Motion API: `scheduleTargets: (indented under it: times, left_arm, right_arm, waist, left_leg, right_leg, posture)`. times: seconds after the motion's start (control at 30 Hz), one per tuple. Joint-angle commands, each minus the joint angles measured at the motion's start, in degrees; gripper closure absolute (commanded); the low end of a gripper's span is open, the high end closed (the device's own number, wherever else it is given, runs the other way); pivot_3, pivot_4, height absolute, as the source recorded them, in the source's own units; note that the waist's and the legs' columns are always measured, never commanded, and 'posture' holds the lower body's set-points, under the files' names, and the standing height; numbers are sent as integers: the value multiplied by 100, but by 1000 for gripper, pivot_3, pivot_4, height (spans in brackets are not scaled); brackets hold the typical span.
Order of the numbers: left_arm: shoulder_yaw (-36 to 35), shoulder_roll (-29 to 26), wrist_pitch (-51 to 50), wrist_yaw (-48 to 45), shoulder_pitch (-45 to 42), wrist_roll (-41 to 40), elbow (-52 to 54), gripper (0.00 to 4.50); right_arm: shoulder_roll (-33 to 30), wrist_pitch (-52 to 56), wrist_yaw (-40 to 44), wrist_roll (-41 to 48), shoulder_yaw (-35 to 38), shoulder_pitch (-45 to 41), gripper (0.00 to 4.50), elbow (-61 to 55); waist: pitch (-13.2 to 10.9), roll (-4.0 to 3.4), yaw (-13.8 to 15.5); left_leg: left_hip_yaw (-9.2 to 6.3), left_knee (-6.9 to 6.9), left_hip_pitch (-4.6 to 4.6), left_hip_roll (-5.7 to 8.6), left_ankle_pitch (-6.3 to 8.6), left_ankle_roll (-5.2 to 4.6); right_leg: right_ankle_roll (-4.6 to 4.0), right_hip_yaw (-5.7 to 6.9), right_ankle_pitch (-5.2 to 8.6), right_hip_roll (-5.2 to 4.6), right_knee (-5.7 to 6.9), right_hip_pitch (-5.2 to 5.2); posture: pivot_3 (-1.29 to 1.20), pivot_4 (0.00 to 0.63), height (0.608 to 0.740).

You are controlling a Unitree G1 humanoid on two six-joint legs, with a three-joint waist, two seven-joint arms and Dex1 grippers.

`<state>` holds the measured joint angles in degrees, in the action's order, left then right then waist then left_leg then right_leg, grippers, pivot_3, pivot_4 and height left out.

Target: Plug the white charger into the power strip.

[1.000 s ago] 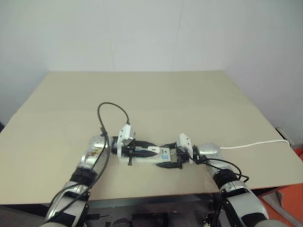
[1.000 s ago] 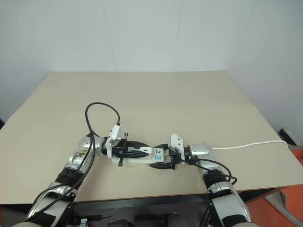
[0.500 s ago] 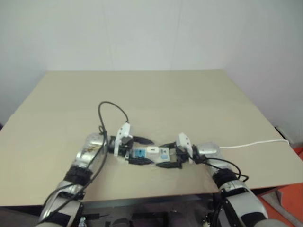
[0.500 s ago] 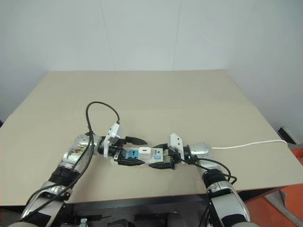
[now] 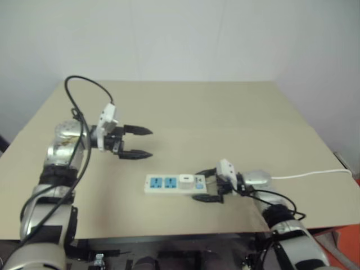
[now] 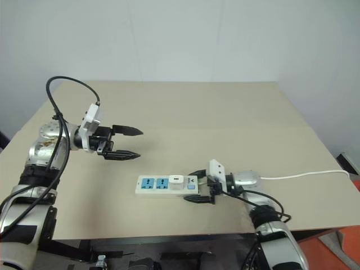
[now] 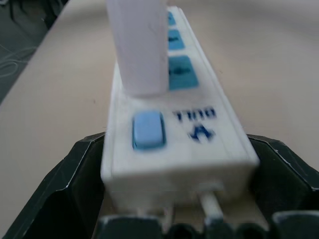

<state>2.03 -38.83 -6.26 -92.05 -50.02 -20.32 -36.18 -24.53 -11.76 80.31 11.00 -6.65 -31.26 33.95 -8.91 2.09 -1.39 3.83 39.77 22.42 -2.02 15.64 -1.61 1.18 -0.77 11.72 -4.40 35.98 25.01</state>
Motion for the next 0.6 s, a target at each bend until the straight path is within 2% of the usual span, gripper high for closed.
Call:
scheduleTargets:
  times: [0.03, 0.27, 0.37, 0.6]
  left_arm:
    - [-88, -60, 286, -36, -97, 128, -229, 0]
    - [-147, -171, 310, -15, 170, 238, -284, 0]
    - [-97, -415, 213, -41, 375, 129, -22, 0]
    - [-64, -765, -146, -45, 725, -123, 527, 0]
  right_arm:
    - [-631, 460, -73, 510, 562, 361, 36, -1213]
    - [-1810, 1383, -243, 1229, 1460, 1289, 36, -2695]
    - [-2222, 1660, -283, 1446, 1840, 1701, 36, -3090]
    - [-2564, 2052, -545, 1662, 2232, 2064, 36, -3399]
  waist:
    - [-3, -5, 62]
    - [-8, -8, 121]
    - [-10, -5, 86]
    - [-11, -3, 75]
  left_leg:
    - [0, 1, 12, 1, 0, 0]
    - [5, 6, 44, 2, 3, -5]
    - [9, 6, 41, 0, 3, -5]
    - [4, 9, 28, 0, 1, -3]
  right_leg:
    - [1, 0, 0, -1, 0, 11]
    - [4, 18, 2, -1, -19, 23]
    - [4, 17, 2, 0, -17, 22]
    - [7, 12, 2, 0, -9, 12]
  posture:
    - [0, 150, 740]
    - [0, 150, 740]
    - [0, 150, 740]
    - [0, 150, 740]
